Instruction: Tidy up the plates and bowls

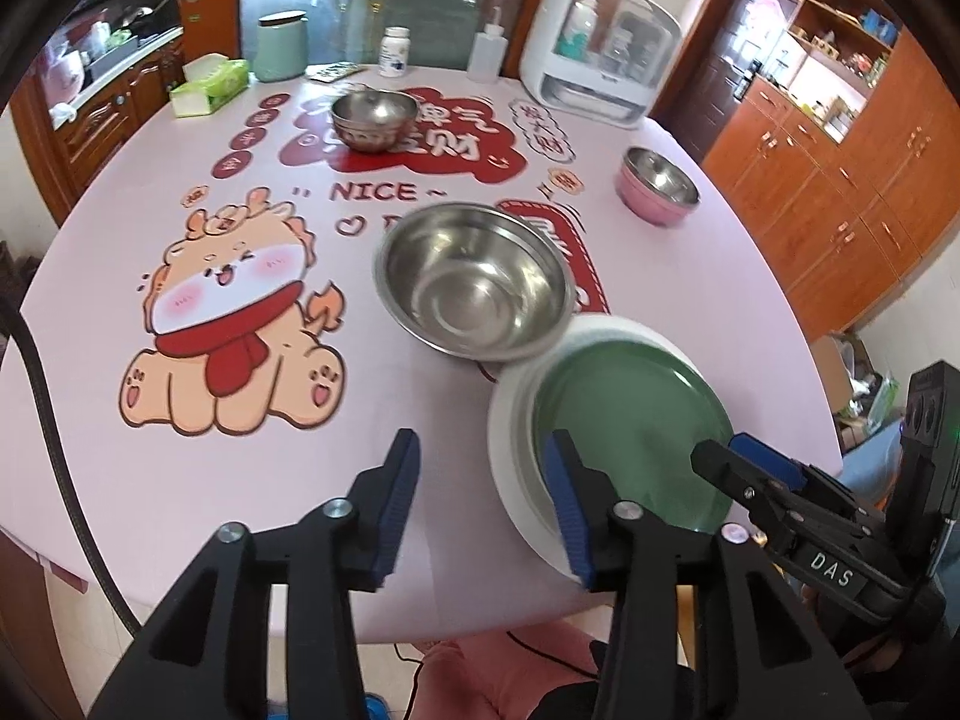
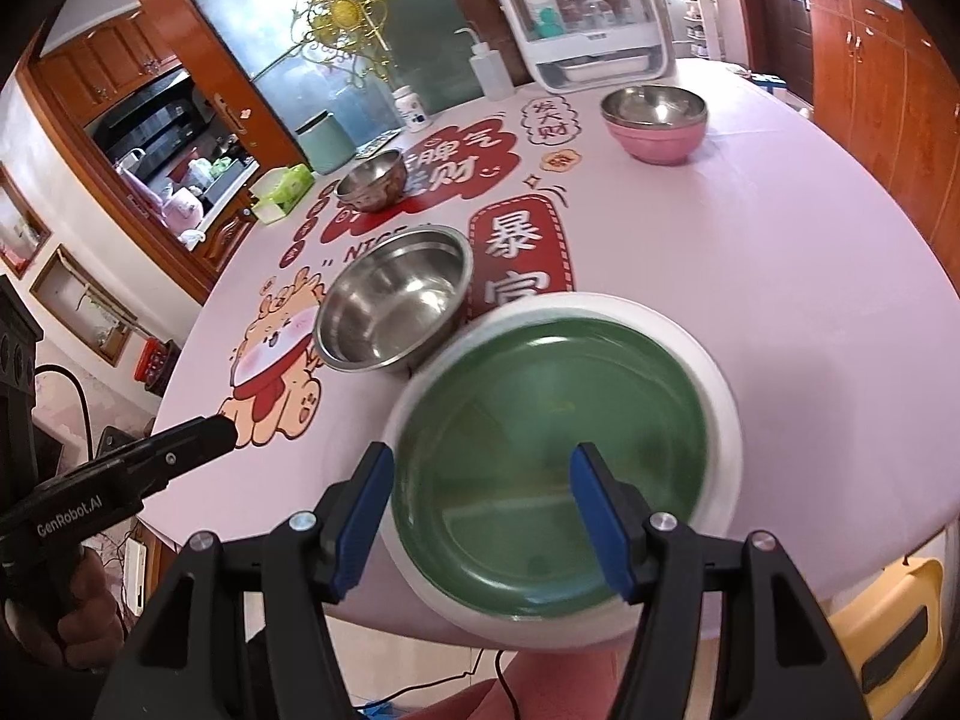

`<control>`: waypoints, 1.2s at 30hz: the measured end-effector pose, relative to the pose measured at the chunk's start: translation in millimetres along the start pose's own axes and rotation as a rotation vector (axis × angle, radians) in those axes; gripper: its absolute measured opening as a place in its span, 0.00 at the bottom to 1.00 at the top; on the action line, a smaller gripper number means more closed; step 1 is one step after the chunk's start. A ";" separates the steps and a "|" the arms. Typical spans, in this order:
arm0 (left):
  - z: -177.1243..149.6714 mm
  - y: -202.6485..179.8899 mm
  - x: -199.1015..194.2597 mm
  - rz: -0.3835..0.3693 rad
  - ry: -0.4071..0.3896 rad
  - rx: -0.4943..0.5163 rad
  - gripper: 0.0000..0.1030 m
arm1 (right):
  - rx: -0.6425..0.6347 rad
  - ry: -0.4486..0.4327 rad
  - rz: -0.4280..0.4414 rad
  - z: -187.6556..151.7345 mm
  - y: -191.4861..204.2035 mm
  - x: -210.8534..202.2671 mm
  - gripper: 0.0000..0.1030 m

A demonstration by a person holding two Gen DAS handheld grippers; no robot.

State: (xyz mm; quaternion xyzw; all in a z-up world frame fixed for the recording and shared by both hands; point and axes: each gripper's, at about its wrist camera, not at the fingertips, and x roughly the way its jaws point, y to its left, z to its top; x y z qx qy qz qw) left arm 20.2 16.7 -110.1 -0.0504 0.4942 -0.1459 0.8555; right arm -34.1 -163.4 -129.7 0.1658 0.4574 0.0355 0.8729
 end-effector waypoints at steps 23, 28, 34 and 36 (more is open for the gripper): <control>74.8 41.9 68.7 0.146 0.010 -0.094 0.57 | -0.007 0.057 0.059 75.5 7.5 79.2 0.60; 81.3 51.0 94.6 0.158 0.036 -0.109 0.57 | -0.012 0.084 0.069 85.2 7.4 98.9 0.60; 81.7 59.1 119.4 0.152 0.070 -0.144 0.57 | 0.011 0.140 0.093 92.5 2.2 123.1 0.59; 81.2 58.8 124.4 0.144 0.081 -0.145 0.57 | 0.012 0.151 0.104 94.0 1.2 127.6 0.57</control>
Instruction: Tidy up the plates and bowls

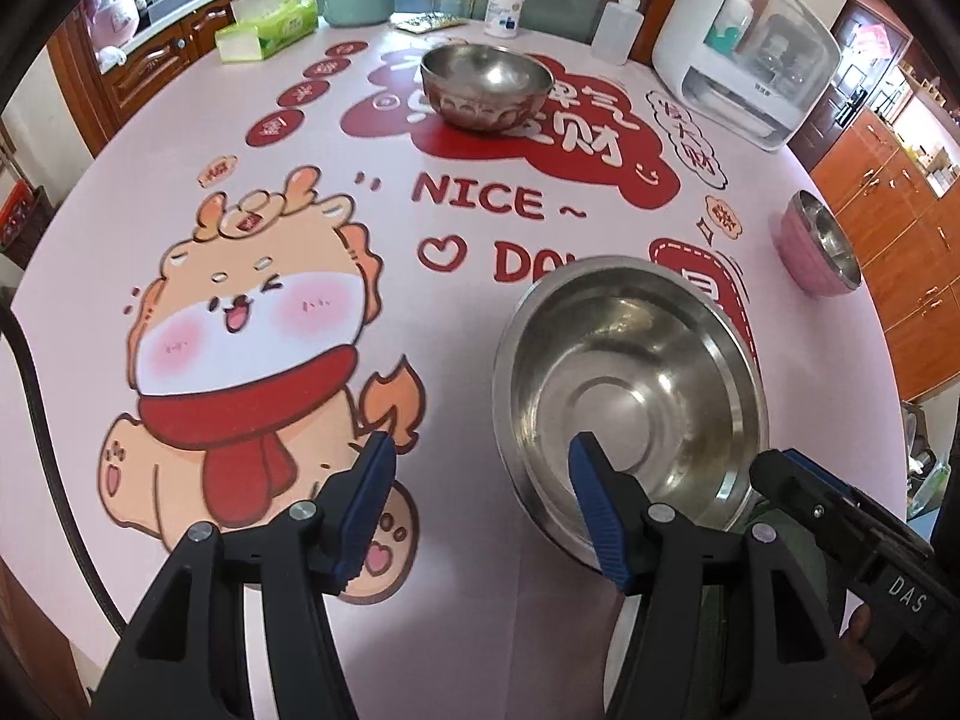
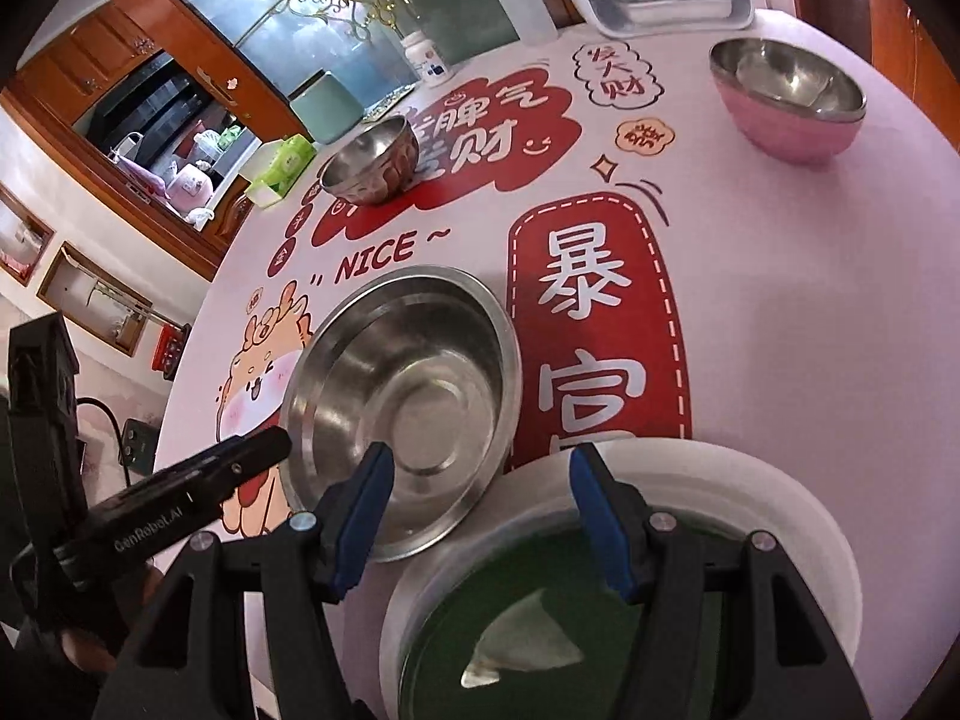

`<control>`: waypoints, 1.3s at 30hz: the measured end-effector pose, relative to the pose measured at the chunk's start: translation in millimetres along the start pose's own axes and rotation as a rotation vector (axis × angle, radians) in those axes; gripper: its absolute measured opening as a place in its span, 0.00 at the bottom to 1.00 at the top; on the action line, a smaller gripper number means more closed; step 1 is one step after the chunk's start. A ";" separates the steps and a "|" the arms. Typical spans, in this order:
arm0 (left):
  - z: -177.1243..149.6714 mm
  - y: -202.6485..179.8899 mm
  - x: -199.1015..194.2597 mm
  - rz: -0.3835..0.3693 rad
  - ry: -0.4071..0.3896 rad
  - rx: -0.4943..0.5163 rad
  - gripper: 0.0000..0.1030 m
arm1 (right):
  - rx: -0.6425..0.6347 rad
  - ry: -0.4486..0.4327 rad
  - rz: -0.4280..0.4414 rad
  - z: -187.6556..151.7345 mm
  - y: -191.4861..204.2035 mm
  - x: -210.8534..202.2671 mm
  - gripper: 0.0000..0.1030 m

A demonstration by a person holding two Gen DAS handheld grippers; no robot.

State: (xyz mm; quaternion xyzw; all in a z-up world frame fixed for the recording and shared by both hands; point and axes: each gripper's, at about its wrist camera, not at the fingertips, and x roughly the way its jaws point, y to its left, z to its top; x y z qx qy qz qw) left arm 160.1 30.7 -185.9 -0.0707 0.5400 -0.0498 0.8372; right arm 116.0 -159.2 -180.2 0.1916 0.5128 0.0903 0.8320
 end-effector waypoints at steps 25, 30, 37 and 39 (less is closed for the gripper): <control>-1.4 -24.9 8.7 0.071 0.078 0.030 0.17 | -0.037 0.086 0.107 11.0 -7.3 15.1 0.16; -1.5 -21.4 1.9 0.071 0.069 0.043 0.17 | -0.069 0.064 0.106 8.6 0.7 9.2 0.16; -10.7 -12.9 -15.7 0.036 0.032 0.077 0.18 | -0.080 0.008 0.070 -5.9 17.8 -6.6 0.16; -14.6 -8.9 -22.0 0.025 0.025 0.087 0.18 | -0.075 -0.006 0.058 -13.1 25.7 -12.6 0.16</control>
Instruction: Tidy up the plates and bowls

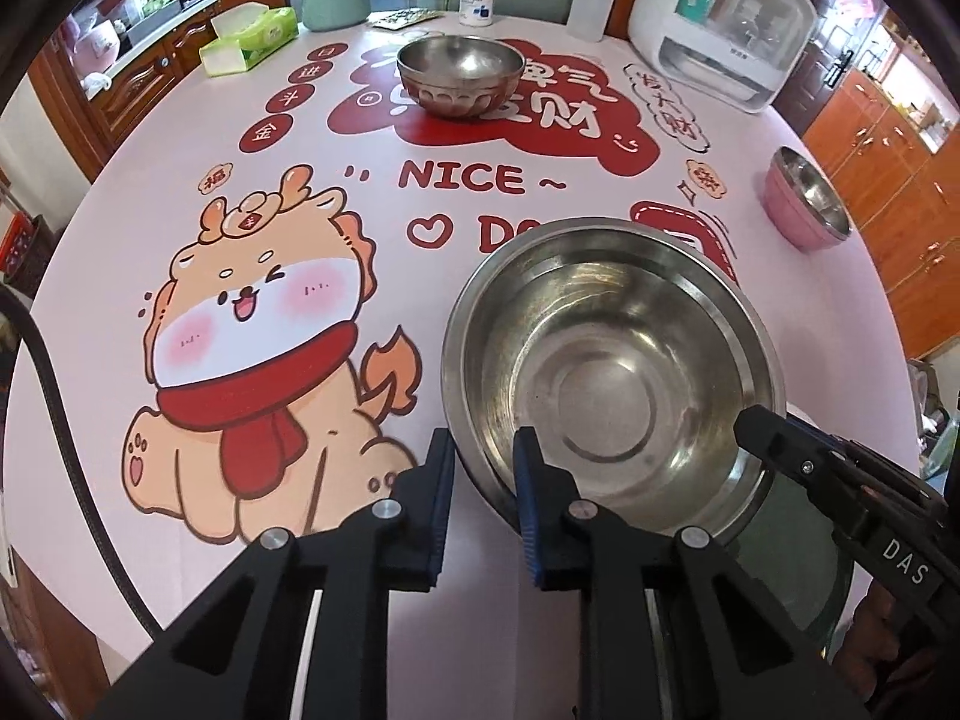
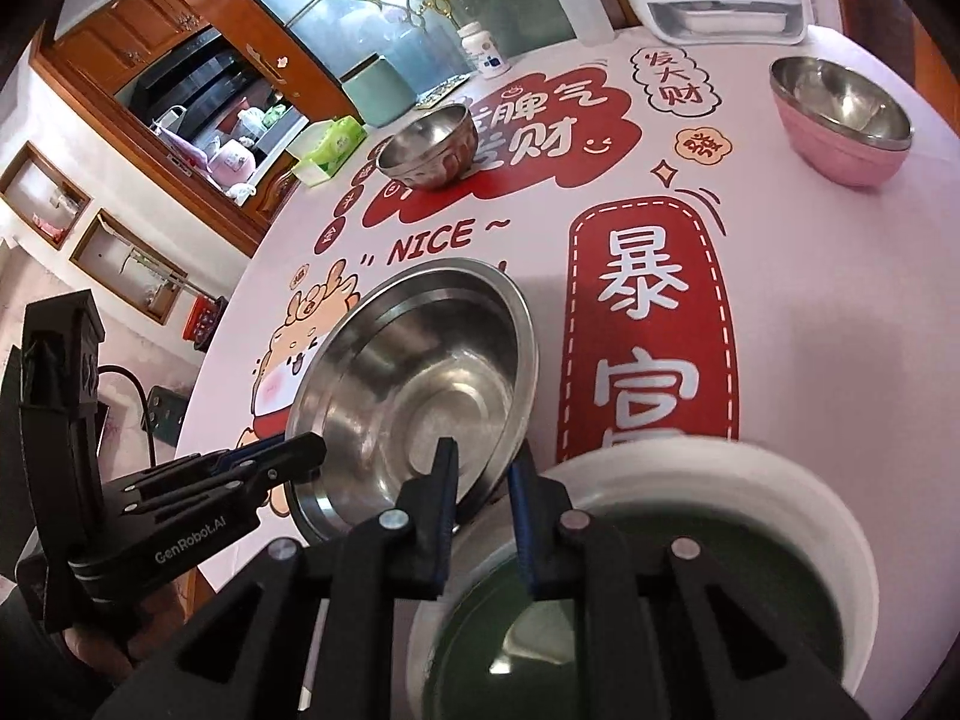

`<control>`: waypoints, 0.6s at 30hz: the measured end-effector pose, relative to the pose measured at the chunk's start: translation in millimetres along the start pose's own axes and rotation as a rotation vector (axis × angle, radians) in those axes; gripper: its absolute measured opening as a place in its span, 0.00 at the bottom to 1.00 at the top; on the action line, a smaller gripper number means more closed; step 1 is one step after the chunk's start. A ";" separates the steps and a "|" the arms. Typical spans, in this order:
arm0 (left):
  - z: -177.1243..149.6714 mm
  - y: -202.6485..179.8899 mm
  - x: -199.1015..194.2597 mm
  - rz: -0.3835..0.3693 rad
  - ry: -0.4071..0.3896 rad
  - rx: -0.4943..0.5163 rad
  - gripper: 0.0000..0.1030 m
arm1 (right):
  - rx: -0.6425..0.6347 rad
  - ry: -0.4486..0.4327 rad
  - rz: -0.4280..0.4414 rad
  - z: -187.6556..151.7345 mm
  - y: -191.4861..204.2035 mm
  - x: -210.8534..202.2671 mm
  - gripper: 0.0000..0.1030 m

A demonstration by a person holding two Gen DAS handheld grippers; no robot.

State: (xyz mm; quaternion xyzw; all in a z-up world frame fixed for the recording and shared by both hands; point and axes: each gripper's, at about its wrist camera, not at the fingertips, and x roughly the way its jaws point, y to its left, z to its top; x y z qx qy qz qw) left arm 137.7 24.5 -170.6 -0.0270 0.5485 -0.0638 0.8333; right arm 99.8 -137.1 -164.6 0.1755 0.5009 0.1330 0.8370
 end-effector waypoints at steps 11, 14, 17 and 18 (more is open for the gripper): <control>-37.1 37.6 -39.6 -0.039 -0.037 0.074 0.18 | 0.018 -0.073 -0.041 -47.3 51.5 -20.2 0.16; -47.8 46.6 -47.0 -0.041 -0.036 0.097 0.18 | 0.032 -0.088 -0.054 -63.0 63.7 -22.4 0.16; -59.7 56.3 -52.1 -0.045 -0.030 0.119 0.19 | 0.045 -0.094 -0.061 -75.3 71.9 -22.4 0.16; -62.8 58.0 -52.4 -0.047 -0.026 0.123 0.19 | 0.048 -0.093 -0.067 -80.1 75.1 -21.9 0.16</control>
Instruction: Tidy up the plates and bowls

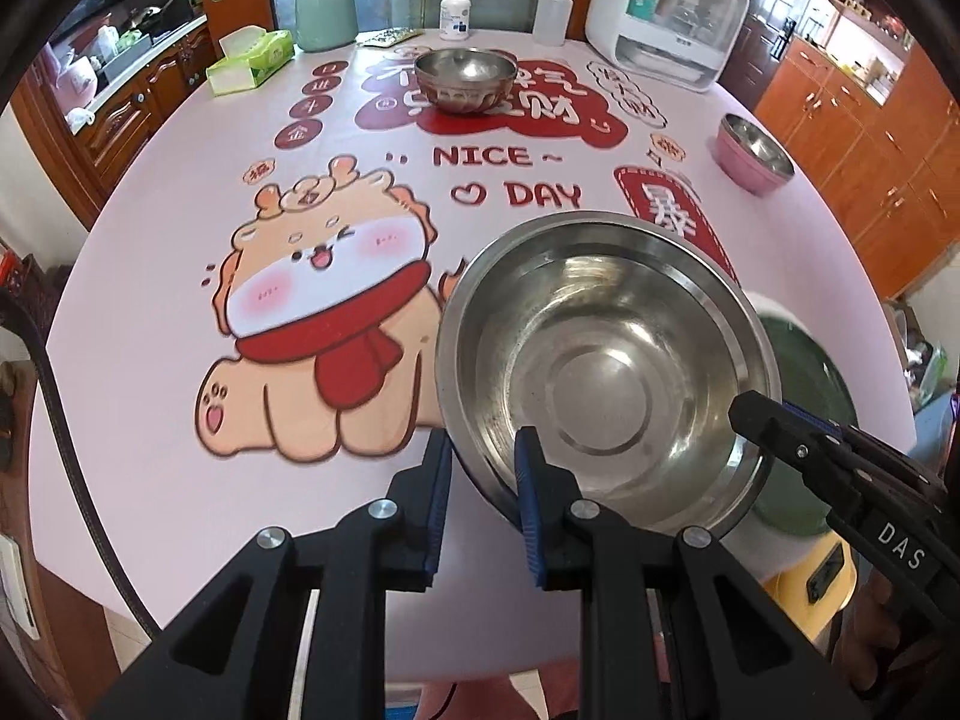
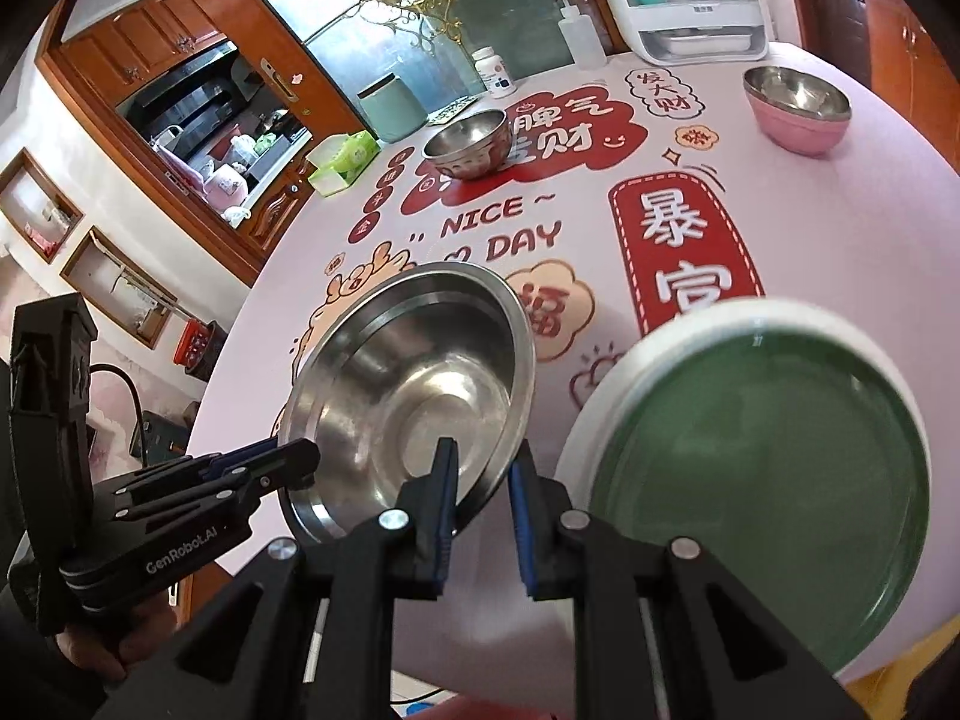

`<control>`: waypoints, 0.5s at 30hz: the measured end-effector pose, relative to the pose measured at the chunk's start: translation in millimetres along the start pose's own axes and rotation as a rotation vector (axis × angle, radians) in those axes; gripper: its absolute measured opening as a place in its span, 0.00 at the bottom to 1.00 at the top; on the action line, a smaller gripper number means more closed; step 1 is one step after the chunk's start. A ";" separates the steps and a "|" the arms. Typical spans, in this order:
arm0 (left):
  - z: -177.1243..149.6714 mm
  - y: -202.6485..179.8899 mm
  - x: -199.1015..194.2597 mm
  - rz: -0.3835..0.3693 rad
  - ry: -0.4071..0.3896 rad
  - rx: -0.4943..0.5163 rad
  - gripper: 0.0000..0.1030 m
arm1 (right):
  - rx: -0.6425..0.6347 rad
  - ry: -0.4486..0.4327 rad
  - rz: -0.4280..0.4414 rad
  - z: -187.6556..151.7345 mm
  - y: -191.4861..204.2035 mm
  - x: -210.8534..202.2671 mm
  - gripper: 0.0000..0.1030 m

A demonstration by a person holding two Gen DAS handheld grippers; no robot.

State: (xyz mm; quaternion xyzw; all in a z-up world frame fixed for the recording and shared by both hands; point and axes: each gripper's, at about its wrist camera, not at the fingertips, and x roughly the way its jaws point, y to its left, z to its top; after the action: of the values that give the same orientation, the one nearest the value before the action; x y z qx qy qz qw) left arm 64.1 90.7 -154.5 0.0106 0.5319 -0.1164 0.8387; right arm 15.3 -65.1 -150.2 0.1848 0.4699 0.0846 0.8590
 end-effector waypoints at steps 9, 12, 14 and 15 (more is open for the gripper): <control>-31.2 12.9 7.6 -0.035 0.057 0.040 0.20 | 0.045 0.014 -0.051 -35.6 9.3 8.4 0.16; -37.5 13.0 12.3 -0.035 0.066 0.064 0.20 | 0.067 0.017 -0.066 -44.7 8.8 11.8 0.16; -39.7 13.0 15.2 -0.037 0.075 0.078 0.20 | 0.081 0.015 -0.074 -49.4 8.6 13.6 0.16; -39.6 13.4 16.4 -0.039 0.079 0.084 0.20 | 0.087 0.015 -0.077 -50.9 8.2 14.1 0.16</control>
State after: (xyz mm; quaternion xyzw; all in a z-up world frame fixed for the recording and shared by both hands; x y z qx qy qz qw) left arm 38.4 106.3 -187.8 0.0399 0.5593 -0.1544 0.8135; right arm -19.4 -41.0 -182.8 0.2033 0.4863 0.0324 0.8492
